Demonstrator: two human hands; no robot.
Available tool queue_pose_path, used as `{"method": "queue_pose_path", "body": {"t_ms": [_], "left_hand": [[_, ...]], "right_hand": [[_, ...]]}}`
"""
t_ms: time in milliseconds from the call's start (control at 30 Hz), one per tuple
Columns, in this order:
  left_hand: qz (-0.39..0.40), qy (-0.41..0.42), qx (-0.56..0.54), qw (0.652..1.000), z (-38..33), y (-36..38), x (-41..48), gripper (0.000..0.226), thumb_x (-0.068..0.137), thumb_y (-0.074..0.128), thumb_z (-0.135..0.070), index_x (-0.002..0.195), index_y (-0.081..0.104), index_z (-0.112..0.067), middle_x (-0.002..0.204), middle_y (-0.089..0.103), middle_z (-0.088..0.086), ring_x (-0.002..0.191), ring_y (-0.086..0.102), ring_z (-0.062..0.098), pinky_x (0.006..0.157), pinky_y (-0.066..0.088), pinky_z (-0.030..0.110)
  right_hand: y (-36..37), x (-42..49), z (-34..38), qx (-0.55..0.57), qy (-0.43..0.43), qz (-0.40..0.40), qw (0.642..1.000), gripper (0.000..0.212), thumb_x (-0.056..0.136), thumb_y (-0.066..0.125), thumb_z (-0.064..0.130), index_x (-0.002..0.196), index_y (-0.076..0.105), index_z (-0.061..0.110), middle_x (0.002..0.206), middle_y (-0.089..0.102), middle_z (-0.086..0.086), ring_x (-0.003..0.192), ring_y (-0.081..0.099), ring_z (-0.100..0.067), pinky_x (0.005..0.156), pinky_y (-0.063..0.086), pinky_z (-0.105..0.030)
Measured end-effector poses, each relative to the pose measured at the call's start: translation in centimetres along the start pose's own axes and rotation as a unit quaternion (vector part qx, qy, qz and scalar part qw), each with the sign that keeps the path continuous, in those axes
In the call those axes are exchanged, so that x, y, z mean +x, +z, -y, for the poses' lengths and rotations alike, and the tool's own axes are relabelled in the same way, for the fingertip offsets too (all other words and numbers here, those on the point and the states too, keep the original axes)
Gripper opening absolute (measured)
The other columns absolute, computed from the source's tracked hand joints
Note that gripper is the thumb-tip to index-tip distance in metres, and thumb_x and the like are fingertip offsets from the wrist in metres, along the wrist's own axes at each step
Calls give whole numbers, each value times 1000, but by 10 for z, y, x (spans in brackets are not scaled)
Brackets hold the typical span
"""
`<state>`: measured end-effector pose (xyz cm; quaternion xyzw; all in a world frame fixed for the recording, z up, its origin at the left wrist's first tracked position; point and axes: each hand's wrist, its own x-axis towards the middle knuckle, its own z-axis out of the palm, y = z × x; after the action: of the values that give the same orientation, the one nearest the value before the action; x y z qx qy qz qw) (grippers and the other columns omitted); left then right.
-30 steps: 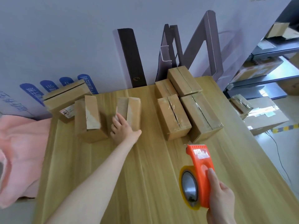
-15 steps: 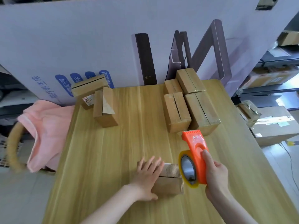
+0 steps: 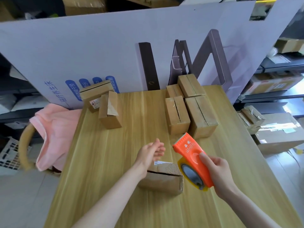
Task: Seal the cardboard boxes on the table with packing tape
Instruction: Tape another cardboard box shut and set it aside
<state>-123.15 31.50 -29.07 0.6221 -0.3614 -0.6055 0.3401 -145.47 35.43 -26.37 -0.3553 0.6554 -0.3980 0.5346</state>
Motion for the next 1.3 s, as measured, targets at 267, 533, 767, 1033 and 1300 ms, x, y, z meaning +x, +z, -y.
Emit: {"method": "queue_pose_path", "body": {"t_ms": [267, 533, 767, 1033, 1300], "left_hand": [[55, -16, 6, 998, -32, -3, -11, 18, 77, 77, -30, 79, 72, -13, 68, 70, 1, 63, 62, 11, 61, 52, 24], [-51, 8, 97, 994, -38, -26, -6, 16, 85, 69, -6, 70, 69, -8, 61, 65, 3, 54, 56, 11, 54, 49, 23], [-131, 8, 94, 987, -27, -76, -3, 13, 80, 68, 5, 71, 71, -5, 64, 71, 3, 52, 61, 8, 52, 50, 20], [-201, -48, 77, 975, 34, -111, -20, 7, 80, 75, -7, 73, 72, -6, 63, 72, 4, 53, 60, 11, 55, 52, 23], [-234, -49, 97, 966, 74, -88, -14, 17, 80, 75, -21, 65, 72, -15, 60, 70, 3, 48, 58, 9, 71, 56, 33]], "right_hand": [[6, -12, 7, -86, -51, 62, 993, 26, 89, 68, 23, 66, 71, 11, 51, 63, -18, 38, 59, -30, 30, 48, -36], [39, -20, 31, -264, -96, 78, 957, 42, 79, 69, 43, 72, 68, 2, 59, 65, -15, 49, 63, -31, 43, 53, -52], [22, -23, 38, -354, -122, 96, 922, 33, 77, 70, 45, 66, 70, 14, 58, 67, -1, 46, 62, -17, 41, 51, -35], [-19, -2, 26, -481, -86, 101, 867, 36, 71, 70, 56, 56, 67, 24, 51, 63, 13, 49, 60, -2, 44, 42, -22], [-5, 22, 13, -607, -57, 90, 787, 45, 71, 61, 69, 64, 64, 25, 58, 63, 10, 54, 60, -3, 42, 36, -19]]}}
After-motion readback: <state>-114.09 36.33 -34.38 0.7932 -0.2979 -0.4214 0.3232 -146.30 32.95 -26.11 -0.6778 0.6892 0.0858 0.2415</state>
